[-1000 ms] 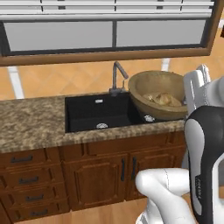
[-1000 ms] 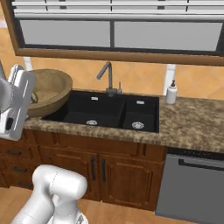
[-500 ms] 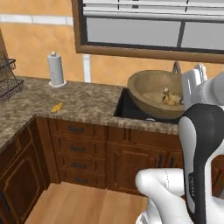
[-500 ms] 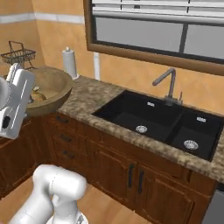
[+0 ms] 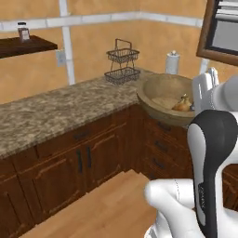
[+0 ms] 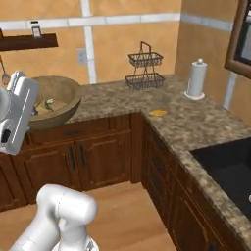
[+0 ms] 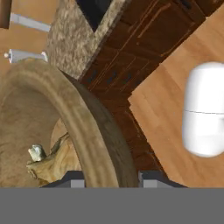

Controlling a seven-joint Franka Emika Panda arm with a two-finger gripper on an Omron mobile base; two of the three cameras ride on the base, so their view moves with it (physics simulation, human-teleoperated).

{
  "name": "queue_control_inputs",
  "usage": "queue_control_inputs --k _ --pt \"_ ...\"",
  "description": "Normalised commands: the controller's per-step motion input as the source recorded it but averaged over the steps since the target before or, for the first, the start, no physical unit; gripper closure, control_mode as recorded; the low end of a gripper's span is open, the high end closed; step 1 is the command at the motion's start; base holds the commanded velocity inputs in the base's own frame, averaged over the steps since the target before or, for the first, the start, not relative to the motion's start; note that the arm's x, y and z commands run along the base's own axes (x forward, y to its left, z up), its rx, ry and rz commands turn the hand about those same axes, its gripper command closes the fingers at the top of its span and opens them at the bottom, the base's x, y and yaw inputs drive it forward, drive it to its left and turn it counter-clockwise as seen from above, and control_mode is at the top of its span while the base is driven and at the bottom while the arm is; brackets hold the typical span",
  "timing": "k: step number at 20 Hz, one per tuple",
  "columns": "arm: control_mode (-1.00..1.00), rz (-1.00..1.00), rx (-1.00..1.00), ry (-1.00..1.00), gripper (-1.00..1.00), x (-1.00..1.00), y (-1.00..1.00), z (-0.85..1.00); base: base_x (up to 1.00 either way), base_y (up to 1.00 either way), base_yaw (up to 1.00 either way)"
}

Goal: Pick the onion from the sink and place it in the bowl. Then pick the bowl and place it in the microwave. Then close the microwave door and press the start button.

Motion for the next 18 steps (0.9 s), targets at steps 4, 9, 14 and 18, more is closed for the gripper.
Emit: queue_control_inputs --k 4,9,14,18 --pt "1.00 0.00 0.00 0.00 1.00 0.00 0.00 0.00 -0.02 0.05 1.00" --pt "1.00 0.00 0.00 0.00 1.00 0.00 0.00 0.00 -0.04 0.08 1.00" --pt "1.00 0.00 0.00 0.00 1.00 0.00 0.00 0.00 -0.01 0.10 1.00" --pt "1.00 0.00 0.00 0.00 1.00 0.00 0.00 0.00 0.00 0.07 0.98"
